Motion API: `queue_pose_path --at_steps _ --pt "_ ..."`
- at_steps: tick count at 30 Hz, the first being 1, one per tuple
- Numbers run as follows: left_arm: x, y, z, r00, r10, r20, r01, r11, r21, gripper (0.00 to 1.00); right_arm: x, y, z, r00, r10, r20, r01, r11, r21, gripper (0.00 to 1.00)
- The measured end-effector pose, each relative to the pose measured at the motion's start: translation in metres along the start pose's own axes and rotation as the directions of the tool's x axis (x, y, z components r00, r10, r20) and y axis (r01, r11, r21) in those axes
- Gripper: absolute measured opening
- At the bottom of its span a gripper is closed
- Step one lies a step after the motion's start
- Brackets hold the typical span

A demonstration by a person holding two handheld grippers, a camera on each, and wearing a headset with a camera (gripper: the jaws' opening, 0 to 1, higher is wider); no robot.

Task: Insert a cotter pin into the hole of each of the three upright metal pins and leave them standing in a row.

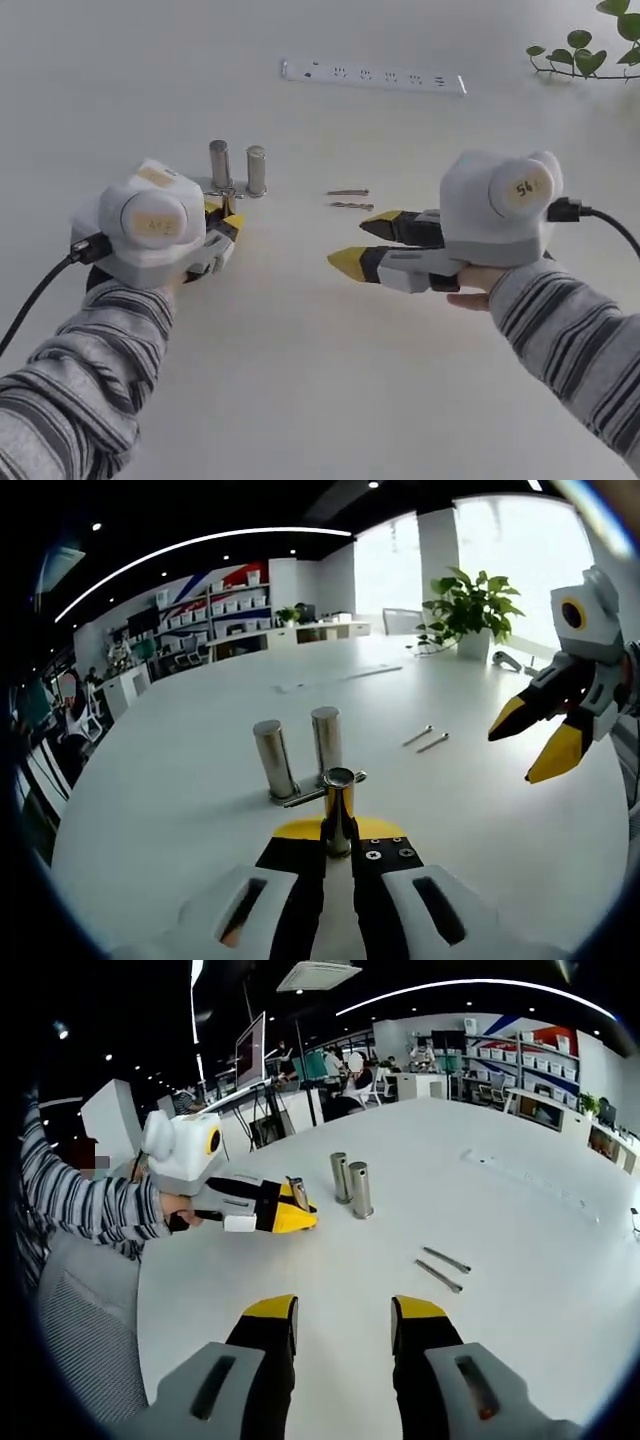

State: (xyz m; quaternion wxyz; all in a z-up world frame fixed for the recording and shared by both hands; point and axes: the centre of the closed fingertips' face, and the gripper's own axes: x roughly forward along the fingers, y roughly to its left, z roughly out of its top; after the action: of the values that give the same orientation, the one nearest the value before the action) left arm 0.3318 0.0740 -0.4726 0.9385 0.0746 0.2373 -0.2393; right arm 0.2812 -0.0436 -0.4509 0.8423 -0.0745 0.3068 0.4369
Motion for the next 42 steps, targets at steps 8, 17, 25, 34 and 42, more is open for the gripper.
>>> queue_pose_path --at_steps 8,17,25,34,42 --pt "0.0 0.003 -0.004 1.0 -0.008 0.006 0.008 1.0 -0.022 0.05 -0.001 0.0 -0.002 0.9999 -0.011 0.007 0.011 0.999 0.032 0.33" --pt "0.0 0.003 -0.004 0.9997 -0.017 0.019 0.018 0.999 -0.042 0.05 -0.005 -0.004 -0.004 0.9995 -0.03 0.012 0.03 0.998 0.061 0.33" --pt "0.0 0.003 -0.004 0.9997 -0.012 0.021 0.013 0.999 -0.049 0.06 -0.004 -0.003 -0.007 0.9994 -0.032 0.01 0.031 0.997 0.072 0.34" --pt "-0.001 0.002 -0.011 0.9998 -0.019 -0.005 0.019 0.998 -0.061 0.16 -0.007 -0.005 -0.008 0.9992 -0.038 0.014 0.037 0.996 0.083 0.34" --pt "-0.015 0.001 -0.003 0.9986 -0.047 0.023 0.049 0.996 -0.078 0.35 -0.008 -0.005 0.001 0.9986 -0.043 0.032 0.04 0.997 0.07 0.34"
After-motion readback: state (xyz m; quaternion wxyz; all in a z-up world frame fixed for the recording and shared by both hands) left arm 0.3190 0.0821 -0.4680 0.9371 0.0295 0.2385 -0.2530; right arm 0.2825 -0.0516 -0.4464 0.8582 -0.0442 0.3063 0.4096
